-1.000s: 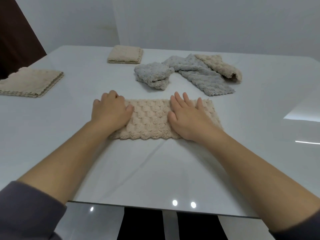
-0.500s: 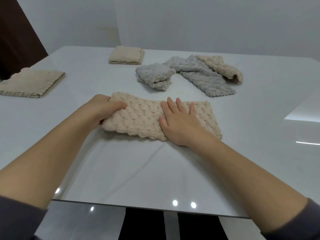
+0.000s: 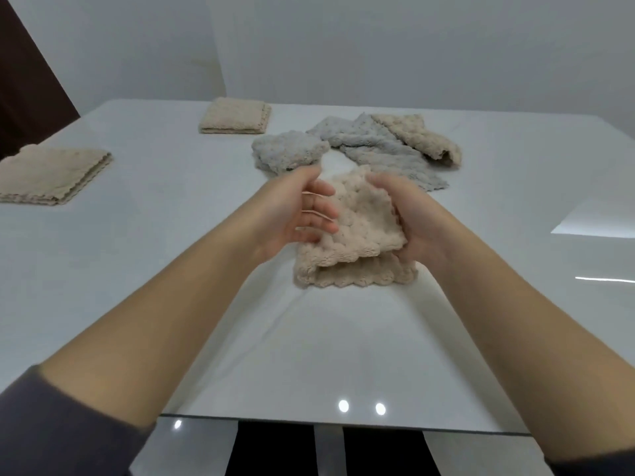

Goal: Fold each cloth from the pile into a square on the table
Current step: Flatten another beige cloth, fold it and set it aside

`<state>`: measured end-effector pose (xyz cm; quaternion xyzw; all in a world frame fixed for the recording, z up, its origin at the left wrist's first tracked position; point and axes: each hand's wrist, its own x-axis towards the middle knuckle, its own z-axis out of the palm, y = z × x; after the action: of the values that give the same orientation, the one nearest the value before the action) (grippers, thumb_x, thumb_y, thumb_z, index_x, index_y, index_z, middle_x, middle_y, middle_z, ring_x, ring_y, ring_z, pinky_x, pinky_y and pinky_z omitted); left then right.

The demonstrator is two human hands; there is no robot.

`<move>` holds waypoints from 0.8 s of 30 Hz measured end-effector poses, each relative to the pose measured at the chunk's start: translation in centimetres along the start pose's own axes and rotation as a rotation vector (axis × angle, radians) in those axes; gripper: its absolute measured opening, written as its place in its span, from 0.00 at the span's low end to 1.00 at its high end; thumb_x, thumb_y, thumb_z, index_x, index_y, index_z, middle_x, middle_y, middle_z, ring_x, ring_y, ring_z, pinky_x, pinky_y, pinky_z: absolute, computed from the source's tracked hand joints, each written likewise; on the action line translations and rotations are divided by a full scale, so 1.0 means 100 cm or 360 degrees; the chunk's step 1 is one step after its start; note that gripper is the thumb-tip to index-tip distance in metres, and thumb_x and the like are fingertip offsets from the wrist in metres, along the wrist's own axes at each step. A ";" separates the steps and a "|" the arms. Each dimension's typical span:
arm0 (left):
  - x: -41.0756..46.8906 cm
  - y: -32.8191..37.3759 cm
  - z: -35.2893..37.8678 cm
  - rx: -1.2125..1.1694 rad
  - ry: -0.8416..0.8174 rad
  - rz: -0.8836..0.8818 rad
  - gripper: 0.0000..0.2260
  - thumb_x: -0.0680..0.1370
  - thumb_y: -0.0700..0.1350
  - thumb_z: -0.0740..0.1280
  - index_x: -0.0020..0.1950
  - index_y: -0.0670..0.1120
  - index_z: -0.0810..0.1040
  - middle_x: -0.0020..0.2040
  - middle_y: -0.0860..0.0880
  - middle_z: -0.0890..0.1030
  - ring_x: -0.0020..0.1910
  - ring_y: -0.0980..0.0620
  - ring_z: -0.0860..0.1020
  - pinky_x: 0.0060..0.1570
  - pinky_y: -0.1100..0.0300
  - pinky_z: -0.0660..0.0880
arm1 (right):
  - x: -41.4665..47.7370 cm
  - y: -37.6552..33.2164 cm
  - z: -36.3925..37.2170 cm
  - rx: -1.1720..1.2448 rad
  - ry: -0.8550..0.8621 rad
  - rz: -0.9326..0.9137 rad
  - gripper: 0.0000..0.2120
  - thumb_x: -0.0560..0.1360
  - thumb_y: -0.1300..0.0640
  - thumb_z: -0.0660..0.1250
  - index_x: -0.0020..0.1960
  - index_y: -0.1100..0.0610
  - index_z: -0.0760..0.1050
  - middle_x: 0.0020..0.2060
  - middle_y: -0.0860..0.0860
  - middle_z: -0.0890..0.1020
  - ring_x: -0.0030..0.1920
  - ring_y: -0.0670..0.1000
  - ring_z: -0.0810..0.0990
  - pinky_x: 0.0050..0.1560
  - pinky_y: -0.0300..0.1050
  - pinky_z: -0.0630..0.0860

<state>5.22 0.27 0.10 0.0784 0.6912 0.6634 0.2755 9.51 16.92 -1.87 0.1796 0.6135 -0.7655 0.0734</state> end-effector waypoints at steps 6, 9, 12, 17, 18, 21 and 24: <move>0.015 -0.030 -0.001 0.0756 0.0548 0.0741 0.06 0.79 0.41 0.62 0.47 0.49 0.77 0.45 0.54 0.79 0.40 0.60 0.76 0.42 0.69 0.73 | 0.015 0.016 -0.022 -0.0806 0.0511 -0.0344 0.04 0.74 0.55 0.66 0.43 0.56 0.75 0.35 0.56 0.77 0.36 0.53 0.77 0.36 0.45 0.71; 0.028 -0.041 -0.001 0.1153 0.0504 0.0861 0.11 0.80 0.44 0.60 0.61 0.50 0.75 0.60 0.56 0.75 0.54 0.63 0.72 0.52 0.72 0.67 | 0.013 0.020 -0.022 -0.1247 0.0673 -0.0544 0.12 0.75 0.53 0.66 0.57 0.54 0.77 0.35 0.48 0.80 0.34 0.48 0.79 0.32 0.35 0.71; 0.042 -0.044 0.002 0.1445 0.0372 0.0822 0.19 0.81 0.45 0.58 0.73 0.47 0.66 0.71 0.50 0.69 0.68 0.54 0.68 0.66 0.61 0.63 | 0.013 0.022 -0.023 -0.1572 0.0751 -0.0566 0.27 0.75 0.47 0.67 0.71 0.53 0.67 0.56 0.51 0.80 0.55 0.54 0.79 0.55 0.44 0.75; 0.049 -0.046 0.004 0.1646 0.0321 0.0622 0.22 0.80 0.49 0.59 0.75 0.47 0.63 0.72 0.49 0.69 0.70 0.49 0.67 0.70 0.48 0.62 | 0.015 0.031 -0.027 -0.2010 0.0824 -0.0532 0.31 0.74 0.38 0.66 0.72 0.50 0.63 0.66 0.51 0.71 0.61 0.57 0.76 0.56 0.53 0.74; 0.048 -0.046 0.003 0.1614 0.0357 0.0616 0.22 0.80 0.49 0.59 0.74 0.48 0.64 0.70 0.49 0.71 0.69 0.49 0.68 0.69 0.47 0.63 | 0.016 0.031 -0.029 -0.2004 0.0820 -0.0540 0.32 0.74 0.38 0.66 0.72 0.49 0.63 0.65 0.51 0.72 0.61 0.57 0.76 0.56 0.53 0.74; 0.041 -0.046 -0.006 0.1531 0.0397 0.0597 0.20 0.79 0.50 0.61 0.71 0.49 0.67 0.62 0.50 0.75 0.61 0.49 0.74 0.66 0.46 0.66 | 0.018 0.026 -0.033 -0.2019 0.0761 -0.0521 0.33 0.73 0.37 0.67 0.72 0.49 0.64 0.63 0.50 0.74 0.61 0.55 0.76 0.55 0.52 0.72; 0.025 -0.049 -0.018 0.1400 0.0357 0.0556 0.16 0.77 0.51 0.64 0.64 0.53 0.70 0.50 0.54 0.78 0.46 0.50 0.78 0.57 0.49 0.73 | 0.017 0.019 -0.033 -0.2106 0.0711 -0.0519 0.33 0.72 0.36 0.68 0.71 0.49 0.65 0.61 0.48 0.77 0.60 0.53 0.76 0.52 0.50 0.72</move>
<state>3.49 -0.64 -5.33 0.2303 0.9080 0.3491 0.0248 9.18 19.86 -4.85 0.1558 0.9685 -0.1791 -0.0757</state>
